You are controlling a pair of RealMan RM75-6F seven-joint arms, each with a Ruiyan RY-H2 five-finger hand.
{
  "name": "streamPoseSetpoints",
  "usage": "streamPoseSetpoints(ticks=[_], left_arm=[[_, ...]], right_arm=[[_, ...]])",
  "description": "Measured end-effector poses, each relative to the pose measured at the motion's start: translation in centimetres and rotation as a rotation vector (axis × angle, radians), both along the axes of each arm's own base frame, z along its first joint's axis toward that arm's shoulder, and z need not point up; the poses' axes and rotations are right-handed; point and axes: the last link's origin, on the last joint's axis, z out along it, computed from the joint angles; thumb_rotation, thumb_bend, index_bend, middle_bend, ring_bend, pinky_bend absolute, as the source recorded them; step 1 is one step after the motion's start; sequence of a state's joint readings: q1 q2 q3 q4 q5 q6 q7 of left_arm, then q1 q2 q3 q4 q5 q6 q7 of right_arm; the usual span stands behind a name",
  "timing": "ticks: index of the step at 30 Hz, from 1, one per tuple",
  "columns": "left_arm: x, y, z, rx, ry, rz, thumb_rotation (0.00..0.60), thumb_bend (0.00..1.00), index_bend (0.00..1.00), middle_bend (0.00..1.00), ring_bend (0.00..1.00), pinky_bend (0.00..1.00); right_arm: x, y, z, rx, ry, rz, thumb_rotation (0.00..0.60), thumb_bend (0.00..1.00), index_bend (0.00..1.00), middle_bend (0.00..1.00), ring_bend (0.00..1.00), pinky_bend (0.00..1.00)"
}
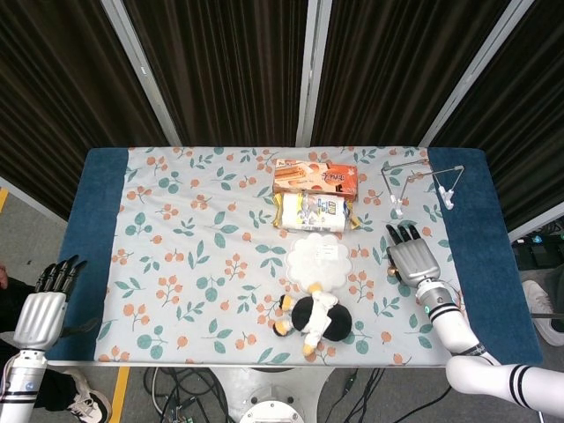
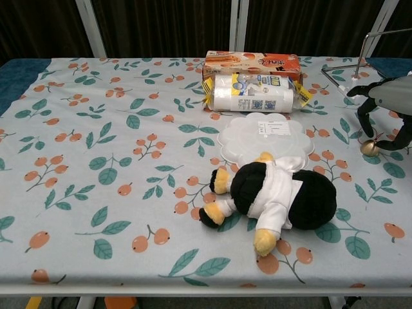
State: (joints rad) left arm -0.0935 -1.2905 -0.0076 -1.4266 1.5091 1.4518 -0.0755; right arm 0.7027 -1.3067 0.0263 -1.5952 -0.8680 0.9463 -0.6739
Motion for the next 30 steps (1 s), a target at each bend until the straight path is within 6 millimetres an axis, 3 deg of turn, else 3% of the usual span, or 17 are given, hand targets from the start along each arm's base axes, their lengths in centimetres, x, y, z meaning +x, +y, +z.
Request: streamPoseSetpoints(ticks=[18,30], left_arm=[[-0.03,-0.02,-0.01,0.000,-0.003,0.001,0.600,0.02,0.09,0.00,0.00,0.02],[-0.05,-0.04,-0.06,-0.002,-0.003,0.001,0.600,0.02,0.09,0.00,0.00,0.02]], right_arm=[[-0.06,-0.03,-0.22,0.005,0.005,-0.011,0.600,0.31,0.54,0.02,0.00,0.00],[0.00,-0.05,-0.32,-0.004,0.002,-0.003,0.600,0.36,0.60,0.05,0.00,0.00]])
